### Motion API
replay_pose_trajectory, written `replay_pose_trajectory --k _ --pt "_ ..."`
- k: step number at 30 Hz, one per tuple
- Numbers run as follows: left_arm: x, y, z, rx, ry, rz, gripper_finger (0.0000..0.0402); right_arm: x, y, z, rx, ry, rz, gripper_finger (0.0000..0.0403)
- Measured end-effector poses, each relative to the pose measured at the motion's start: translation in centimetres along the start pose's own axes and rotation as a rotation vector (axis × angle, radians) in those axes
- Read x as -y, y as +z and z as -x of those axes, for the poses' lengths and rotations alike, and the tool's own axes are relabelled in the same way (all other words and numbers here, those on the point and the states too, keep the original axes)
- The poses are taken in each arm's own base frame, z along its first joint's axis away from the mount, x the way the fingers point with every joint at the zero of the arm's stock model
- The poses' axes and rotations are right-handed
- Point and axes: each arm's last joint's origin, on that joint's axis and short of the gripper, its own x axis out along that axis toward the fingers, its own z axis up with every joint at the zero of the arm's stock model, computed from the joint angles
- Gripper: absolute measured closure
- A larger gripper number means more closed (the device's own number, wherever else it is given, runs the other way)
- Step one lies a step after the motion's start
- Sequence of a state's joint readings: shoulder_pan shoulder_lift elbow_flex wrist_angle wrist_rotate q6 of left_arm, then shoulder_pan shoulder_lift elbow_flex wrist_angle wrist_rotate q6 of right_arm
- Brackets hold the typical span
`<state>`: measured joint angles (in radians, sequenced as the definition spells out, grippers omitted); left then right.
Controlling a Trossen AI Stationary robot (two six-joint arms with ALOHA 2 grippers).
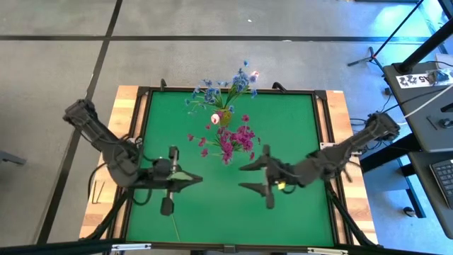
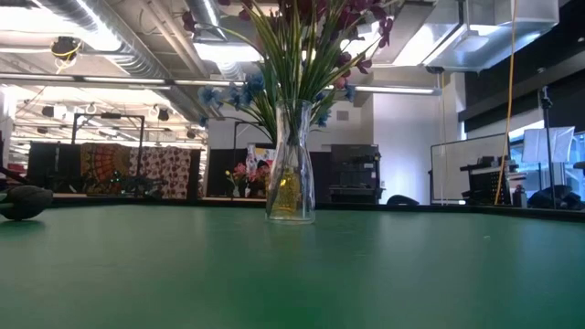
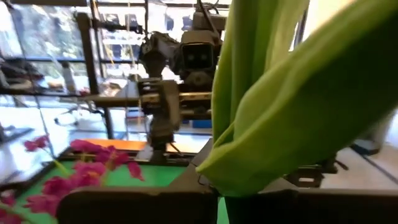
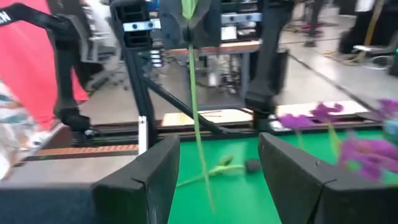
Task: Sort flowers into vase by color
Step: Put the right black flower into the transparent vase
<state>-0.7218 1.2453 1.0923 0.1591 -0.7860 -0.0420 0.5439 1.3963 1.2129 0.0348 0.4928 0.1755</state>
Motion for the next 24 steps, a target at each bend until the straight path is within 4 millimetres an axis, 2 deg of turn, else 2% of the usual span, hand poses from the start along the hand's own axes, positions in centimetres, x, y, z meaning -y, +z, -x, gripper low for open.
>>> replay_pose_trajectory --k 3,7,14,24 --pt "0.2 -0.7 -0.9 -0.022 -0.051 0.026 0.0401 0.6 -0.4 -1.7 0.016 0.044 -0.018 0.0185" --pt "0.5 -1.7 -2.1 -0.05 -0.089 0.047 0.0401 1.3 -0.5 -3.1 0.039 0.094 -0.04 0.0185" --pt "1.1 -3.4 -4.7 -0.024 -0.068 0.041 0.0401 0.9 -1.6 -4.4 0.019 0.146 -0.052 0.0185" --pt "-0.1 -3.6 -6.0 -0.023 -0.061 0.075 0.0401 0.6 -2.6 -5.3 -0.008 0.177 -0.088 0.0185"
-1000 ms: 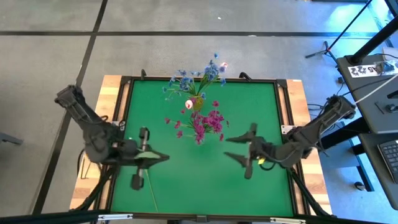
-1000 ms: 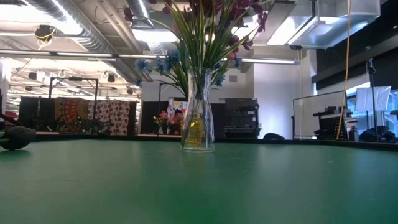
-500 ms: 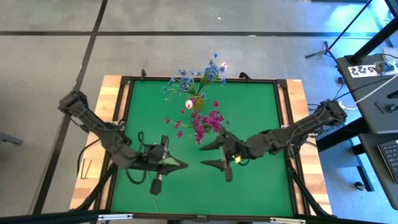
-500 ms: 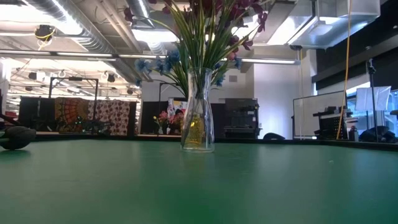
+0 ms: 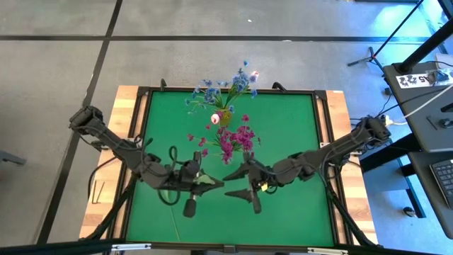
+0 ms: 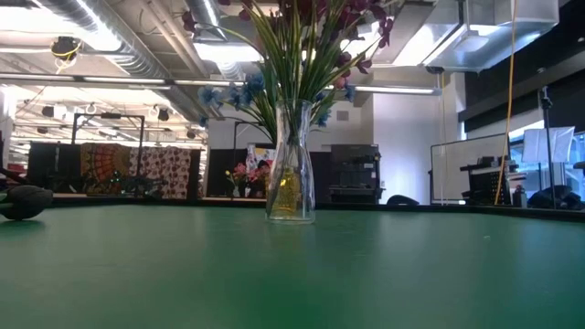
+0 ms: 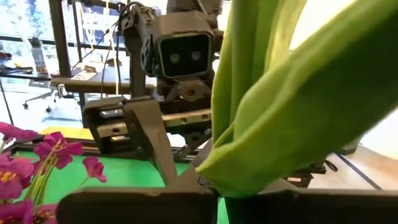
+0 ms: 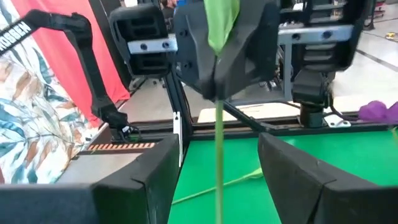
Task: Sort flowers into vase by color
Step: Put the right black flower into the transparent vase
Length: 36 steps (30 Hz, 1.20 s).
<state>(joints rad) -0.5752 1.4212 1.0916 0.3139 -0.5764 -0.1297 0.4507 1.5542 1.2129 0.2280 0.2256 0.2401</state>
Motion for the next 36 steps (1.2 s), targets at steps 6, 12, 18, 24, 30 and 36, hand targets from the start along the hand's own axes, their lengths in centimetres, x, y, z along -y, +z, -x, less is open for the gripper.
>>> replay_pose_trajectory --k 6,12,18,24,30,36 --pt "-0.6 -0.1 -0.5 0.001 0.023 0.0 0.0401 0.0 -0.7 -0.6 -0.008 -0.01 -0.003 0.0198" --pt "-0.6 -0.5 -1.0 -0.015 -0.039 0.02 0.0401 0.1 -0.8 -0.8 -0.005 -0.02 -0.015 0.0258" --pt "-0.2 -0.8 -1.0 -0.025 -0.048 0.015 0.0401 0.1 -0.8 -0.8 -0.005 -0.018 -0.015 0.0313" --pt "0.0 -1.0 -0.8 -0.04 -0.05 0.01 0.0401 0.1 -0.9 -0.8 -0.008 -0.012 -0.014 0.0343" --pt "0.0 -1.3 -0.8 -0.07 -0.048 0.019 0.0401 0.1 -0.9 -0.8 -0.009 -0.014 -0.011 0.0367" --pt "0.0 -1.3 -0.8 -0.07 -0.048 0.018 0.0401 0.1 -0.9 -0.8 -0.016 -0.013 0.006 0.0397"
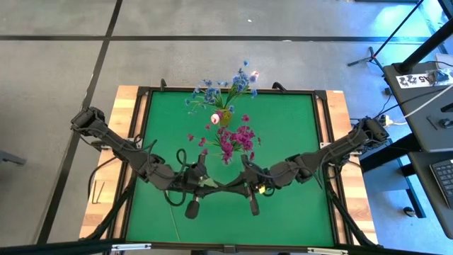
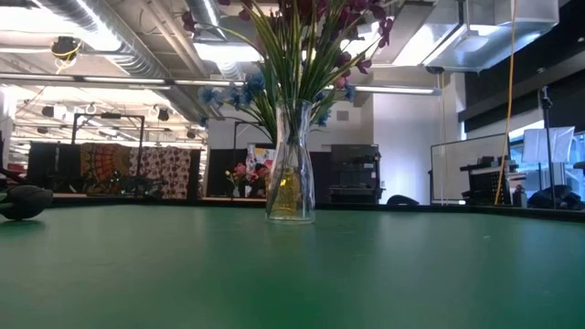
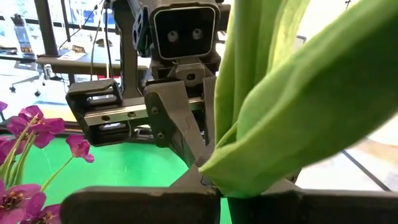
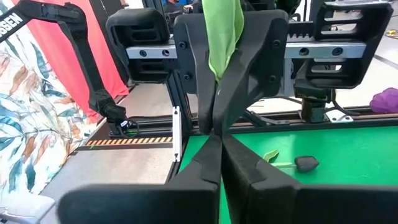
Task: Sort flowers into vase by color
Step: Put the right black flower into the transparent vase
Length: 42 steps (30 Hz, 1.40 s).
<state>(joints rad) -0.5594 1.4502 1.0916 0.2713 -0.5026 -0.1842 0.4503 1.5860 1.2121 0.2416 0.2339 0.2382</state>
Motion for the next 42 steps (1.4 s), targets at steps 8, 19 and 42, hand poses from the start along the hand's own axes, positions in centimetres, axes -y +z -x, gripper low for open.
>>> replay_pose_trajectory --k 8,19,42 --pt "0.0 0.1 0.0 0.005 -0.005 0.004 0.0401 0.0 0.0 0.0 -0.006 0.027 0.028 0.0323" --pt "-0.1 -0.2 -0.4 0.0 -0.017 0.01 0.0401 -0.1 0.1 -0.2 0.021 0.037 0.023 0.0256" --pt "-0.3 -0.2 -1.1 0.038 -0.007 0.015 0.0402 0.0 -0.5 -0.3 -0.037 0.026 0.037 0.0356"
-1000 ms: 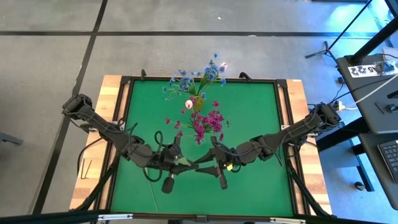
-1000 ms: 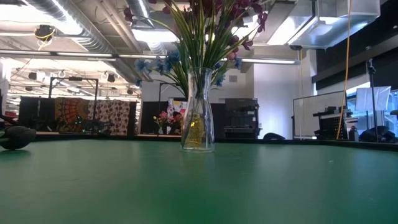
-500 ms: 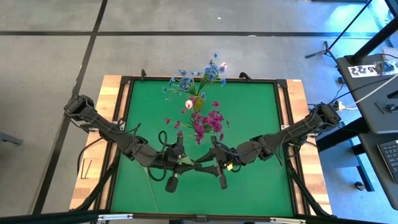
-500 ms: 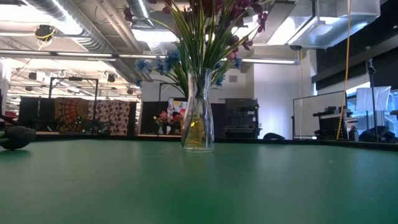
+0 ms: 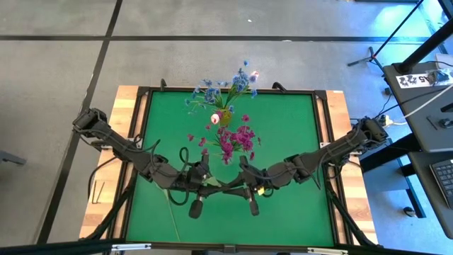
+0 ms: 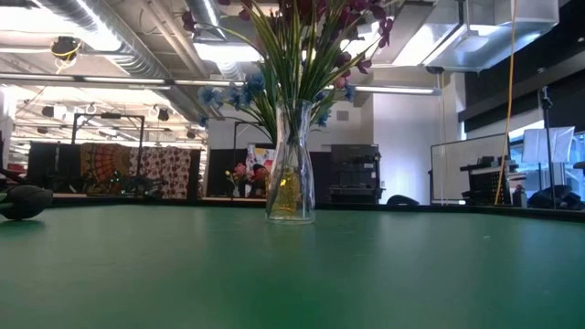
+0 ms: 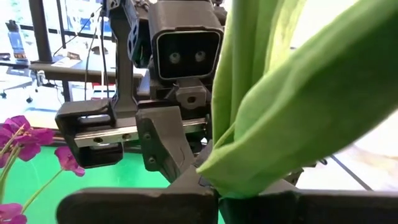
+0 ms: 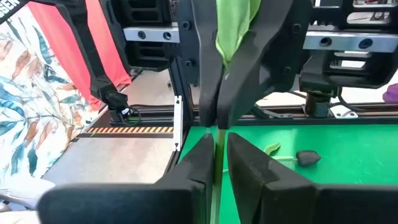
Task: Sort flowers into vase by color
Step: Put the right black flower into the transparent vase
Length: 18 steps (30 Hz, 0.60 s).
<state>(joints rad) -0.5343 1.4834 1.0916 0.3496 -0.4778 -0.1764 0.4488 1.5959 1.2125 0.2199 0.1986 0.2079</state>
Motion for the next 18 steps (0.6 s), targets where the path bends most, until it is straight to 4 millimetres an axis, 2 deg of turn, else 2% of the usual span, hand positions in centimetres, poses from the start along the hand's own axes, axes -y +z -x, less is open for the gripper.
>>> replay_pose_trajectory --k 7,18 --pt "0.01 0.01 0.01 0.001 0.0 -0.001 0.0402 -0.01 -0.01 0.0 -0.001 0.001 0.0 0.0396" --pt "0.21 -0.54 0.16 -0.049 -0.004 -0.001 0.0402 0.0 0.0 0.0 0.001 -0.002 -0.002 0.0333"
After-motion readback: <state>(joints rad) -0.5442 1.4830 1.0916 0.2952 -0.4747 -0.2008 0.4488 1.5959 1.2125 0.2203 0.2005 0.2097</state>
